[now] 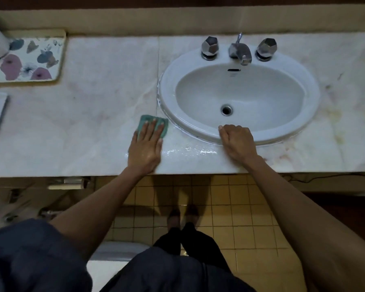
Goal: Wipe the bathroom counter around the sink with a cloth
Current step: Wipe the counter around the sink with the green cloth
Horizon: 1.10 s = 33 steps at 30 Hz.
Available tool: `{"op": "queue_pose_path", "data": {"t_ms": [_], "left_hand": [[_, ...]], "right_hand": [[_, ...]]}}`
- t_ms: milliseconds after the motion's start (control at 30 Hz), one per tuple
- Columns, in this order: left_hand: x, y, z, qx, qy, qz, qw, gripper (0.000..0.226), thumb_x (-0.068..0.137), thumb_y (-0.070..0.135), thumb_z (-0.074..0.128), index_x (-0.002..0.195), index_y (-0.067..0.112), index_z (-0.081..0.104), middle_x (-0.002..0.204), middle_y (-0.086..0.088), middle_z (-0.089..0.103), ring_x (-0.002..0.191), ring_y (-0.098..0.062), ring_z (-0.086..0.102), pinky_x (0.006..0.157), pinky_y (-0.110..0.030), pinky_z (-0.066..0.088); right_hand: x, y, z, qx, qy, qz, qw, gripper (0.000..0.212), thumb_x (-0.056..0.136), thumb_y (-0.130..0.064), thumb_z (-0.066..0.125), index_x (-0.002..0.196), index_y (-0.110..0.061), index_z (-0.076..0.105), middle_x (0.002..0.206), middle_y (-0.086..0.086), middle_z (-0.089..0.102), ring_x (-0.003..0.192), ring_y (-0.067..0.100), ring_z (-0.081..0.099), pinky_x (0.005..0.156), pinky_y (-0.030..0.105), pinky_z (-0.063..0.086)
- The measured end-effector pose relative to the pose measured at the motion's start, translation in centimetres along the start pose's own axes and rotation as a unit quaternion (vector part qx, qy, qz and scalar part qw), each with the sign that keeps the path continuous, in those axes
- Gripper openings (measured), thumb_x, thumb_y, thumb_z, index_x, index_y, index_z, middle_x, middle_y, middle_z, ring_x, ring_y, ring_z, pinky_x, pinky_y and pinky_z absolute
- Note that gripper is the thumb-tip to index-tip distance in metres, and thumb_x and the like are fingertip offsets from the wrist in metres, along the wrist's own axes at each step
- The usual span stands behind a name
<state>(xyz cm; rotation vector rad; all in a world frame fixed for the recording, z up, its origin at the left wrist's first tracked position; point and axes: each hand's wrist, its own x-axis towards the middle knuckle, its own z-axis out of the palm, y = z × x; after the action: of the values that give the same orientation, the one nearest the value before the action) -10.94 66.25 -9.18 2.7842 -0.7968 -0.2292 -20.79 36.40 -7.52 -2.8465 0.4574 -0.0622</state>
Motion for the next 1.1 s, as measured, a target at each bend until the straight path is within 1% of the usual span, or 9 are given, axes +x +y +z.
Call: {"op": "queue_pose_path", "data": {"t_ms": [67, 100, 200, 267, 400, 567, 700, 867, 1100], "left_hand": [[-0.2, 4.1, 1.5, -0.018, 0.039, -0.109, 0.993, 0.057, 0.108, 0.039, 0.02, 0.162, 0.026, 0.011, 0.171, -0.002, 0.007, 0.158, -0.024, 0.005, 0.126, -0.051, 0.01], [-0.1, 6.1, 2.0, -0.032, 0.046, -0.136, 0.989, 0.058, 0.108, 0.039, 0.02, 0.163, 0.023, 0.011, 0.171, -0.004, 0.006, 0.158, -0.026, 0.004, 0.125, -0.051, 0.008], [-1.1, 11.2, 3.4, -0.063, 0.038, -0.136, 0.988, 0.06, 0.108, 0.039, 0.02, 0.163, 0.018, 0.007, 0.171, -0.008, 0.001, 0.157, -0.029, -0.001, 0.126, -0.052, 0.003], [-2.0, 13.8, 4.3, -0.057, 0.035, -0.127, 0.99, 0.062, 0.109, 0.04, 0.02, 0.162, 0.015, 0.004, 0.17, -0.01, -0.003, 0.157, -0.03, -0.005, 0.126, -0.053, 0.003], [-3.6, 19.6, 6.2, -0.077, 0.022, -0.137, 0.987, 0.064, 0.108, 0.042, 0.018, 0.162, 0.012, 0.004, 0.17, -0.011, -0.006, 0.157, -0.03, -0.008, 0.126, -0.055, 0.004], [-5.6, 28.4, 8.8, -0.101, -0.001, -0.041, 0.994, 0.061, 0.109, 0.041, 0.019, 0.163, 0.018, 0.001, 0.171, -0.005, -0.008, 0.157, -0.024, -0.011, 0.126, -0.049, -0.003], [-3.3, 35.8, 10.5, -0.086, -0.043, 0.053, 0.994, 0.06, 0.109, 0.04, 0.02, 0.163, 0.02, 0.003, 0.171, -0.003, -0.004, 0.158, -0.023, -0.006, 0.127, -0.05, 0.002], [0.8, 42.3, 11.6, -0.06, -0.076, 0.101, 0.99, 0.062, 0.108, 0.042, 0.017, 0.162, 0.02, -0.003, 0.17, -0.005, -0.008, 0.157, -0.025, -0.007, 0.127, -0.048, -0.002], [7.0, 48.7, 12.5, -0.027, -0.09, 0.167, 0.981, 0.062, 0.108, 0.04, 0.019, 0.163, 0.021, -0.002, 0.171, -0.005, -0.006, 0.157, -0.026, -0.007, 0.127, -0.049, -0.001]], "right_hand": [[-0.4, 0.5, -0.1, 0.017, 0.004, -0.001, 1.0, 0.041, 0.103, -0.04, 0.025, 0.074, -0.021, 0.046, 0.072, 0.002, 0.058, 0.069, 0.028, 0.052, 0.074, 0.039, 0.038], [-0.8, 0.9, -0.2, 0.032, 0.009, -0.002, 0.999, 0.04, 0.103, -0.039, 0.025, 0.077, -0.021, 0.049, 0.075, 0.001, 0.058, 0.072, 0.027, 0.053, 0.076, 0.039, 0.037], [-2.3, 2.8, -0.5, 0.056, 0.031, -0.025, 0.998, 0.039, 0.103, -0.036, 0.031, 0.103, -0.015, 0.063, 0.097, 0.003, 0.067, 0.093, 0.026, 0.058, 0.091, 0.04, 0.038], [-3.0, 4.2, -0.9, 0.051, 0.033, -0.038, 0.997, 0.037, 0.104, -0.035, 0.036, 0.122, -0.014, 0.061, 0.115, 0.004, 0.066, 0.109, 0.025, 0.057, 0.104, 0.04, 0.033], [-4.0, 8.0, -1.9, 0.051, 0.016, -0.046, 0.998, 0.04, 0.104, -0.036, 0.034, 0.131, -0.016, 0.056, 0.125, 0.004, 0.062, 0.12, 0.024, 0.052, 0.111, 0.037, 0.027], [-5.6, 14.4, -4.1, 0.057, 0.0, -0.048, 0.997, 0.045, 0.104, -0.038, 0.031, 0.14, -0.018, 0.05, 0.145, 0.003, 0.051, 0.138, 0.024, 0.04, 0.116, 0.043, 0.028], [-7.3, 20.3, -6.7, 0.099, -0.013, -0.021, 0.995, 0.049, 0.104, -0.04, 0.032, 0.145, -0.017, 0.046, 0.156, 0.003, 0.041, 0.147, 0.023, 0.031, 0.119, 0.043, 0.026], [-11.7, 30.3, -10.1, 0.192, 0.051, 0.086, 0.976, 0.044, 0.105, -0.037, 0.038, 0.142, -0.016, 0.05, 0.152, 0.005, 0.046, 0.142, 0.02, 0.038, 0.118, 0.037, 0.03], [-18.5, 42.5, -12.7, 0.14, 0.123, 0.213, 0.959, 0.041, 0.104, -0.031, 0.04, 0.137, -0.009, 0.047, 0.15, 0.013, 0.043, 0.139, 0.028, 0.037, 0.113, 0.044, 0.036]]}}
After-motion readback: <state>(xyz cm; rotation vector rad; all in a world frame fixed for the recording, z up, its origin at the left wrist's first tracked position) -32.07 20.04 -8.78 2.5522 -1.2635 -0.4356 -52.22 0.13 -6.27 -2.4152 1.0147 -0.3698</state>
